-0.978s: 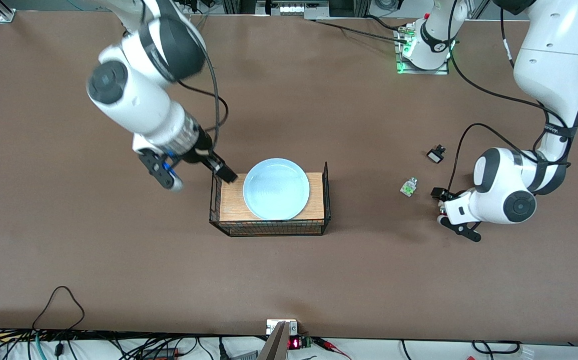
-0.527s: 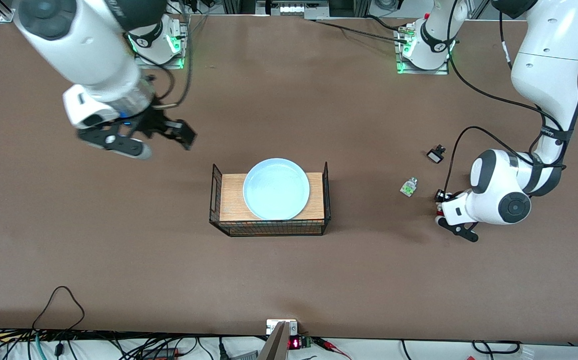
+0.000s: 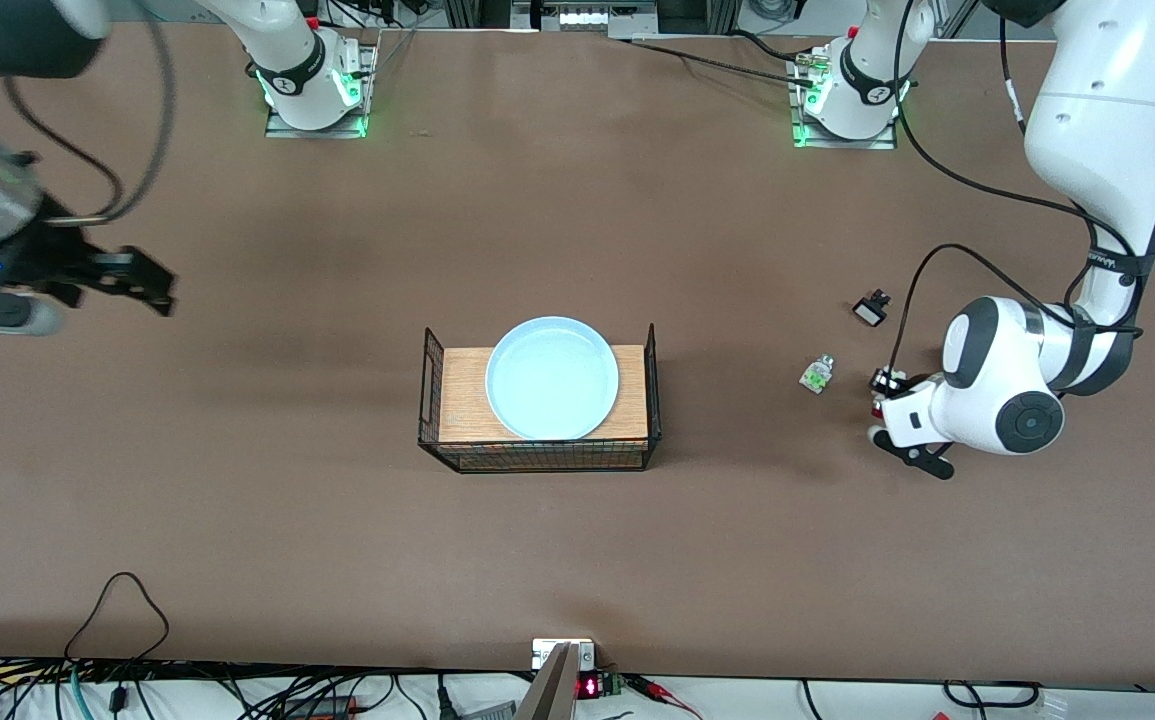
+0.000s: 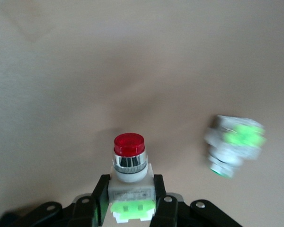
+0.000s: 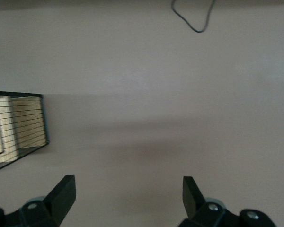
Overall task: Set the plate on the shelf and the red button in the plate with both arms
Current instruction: 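Release the plate and withdraw the right gripper while the left grasps button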
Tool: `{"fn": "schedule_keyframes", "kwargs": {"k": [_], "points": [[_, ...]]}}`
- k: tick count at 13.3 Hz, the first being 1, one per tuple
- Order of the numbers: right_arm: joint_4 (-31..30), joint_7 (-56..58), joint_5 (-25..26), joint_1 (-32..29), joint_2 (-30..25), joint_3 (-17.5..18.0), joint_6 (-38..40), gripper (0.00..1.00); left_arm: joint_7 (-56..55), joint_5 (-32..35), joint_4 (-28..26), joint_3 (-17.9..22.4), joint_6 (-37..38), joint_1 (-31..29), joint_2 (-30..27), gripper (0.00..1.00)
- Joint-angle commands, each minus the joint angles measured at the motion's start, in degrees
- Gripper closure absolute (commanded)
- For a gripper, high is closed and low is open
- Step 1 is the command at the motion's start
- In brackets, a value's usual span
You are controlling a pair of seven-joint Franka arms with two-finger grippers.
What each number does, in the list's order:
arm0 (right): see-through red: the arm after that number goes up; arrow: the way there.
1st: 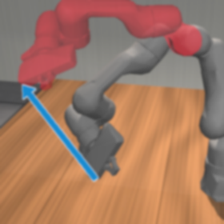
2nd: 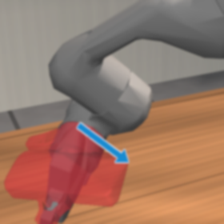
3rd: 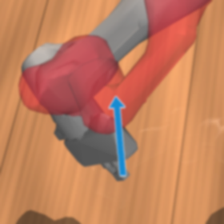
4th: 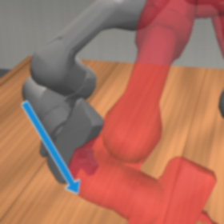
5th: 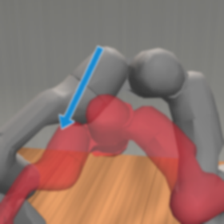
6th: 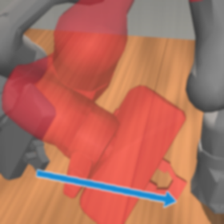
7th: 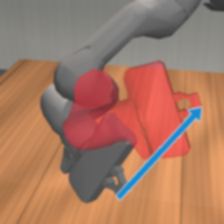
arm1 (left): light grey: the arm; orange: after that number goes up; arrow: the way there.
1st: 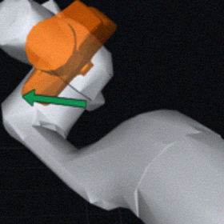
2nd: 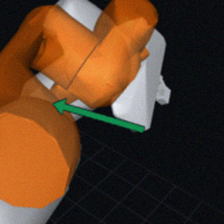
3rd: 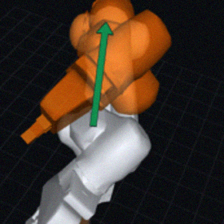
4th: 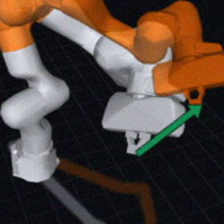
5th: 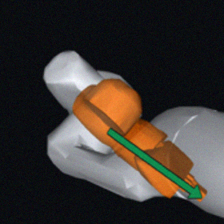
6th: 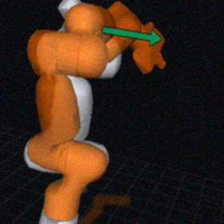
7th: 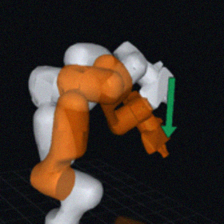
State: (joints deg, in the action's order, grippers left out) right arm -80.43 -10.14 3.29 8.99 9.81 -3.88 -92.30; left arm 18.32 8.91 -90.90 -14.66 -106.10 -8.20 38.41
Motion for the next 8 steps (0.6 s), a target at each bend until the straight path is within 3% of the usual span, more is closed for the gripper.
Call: {"fn": "schedule_keyframes", "kwargs": {"k": [1,3,5,8], "points": [[-3.1,5.7,-1.9,-5.2,-2.6,0.7,1.9,0.00,-0.6,0.1,2.8,-2.4,4.3,1.2,-4.2,0.86],[-6.3,7.9,-2.6,-6.3,-4.5,0.7,2.7,0.00,-0.8,-5.5,8.2,-4.1,5.7,1.8,-5.0,0.89],[-14.3,7.0,-2.6,-6.0,-9.8,0.9,-2.2,0.00,-4.6,-6.4,12.4,-8.2,8.9,2.1,-5.4,0.89],[-14.5,7.1,-2.6,-6.3,-10.8,0.7,-1.1,0.00,-19.1,-8.2,16.9,-15.5,12.8,2.6,-6.2,0.90]]}}
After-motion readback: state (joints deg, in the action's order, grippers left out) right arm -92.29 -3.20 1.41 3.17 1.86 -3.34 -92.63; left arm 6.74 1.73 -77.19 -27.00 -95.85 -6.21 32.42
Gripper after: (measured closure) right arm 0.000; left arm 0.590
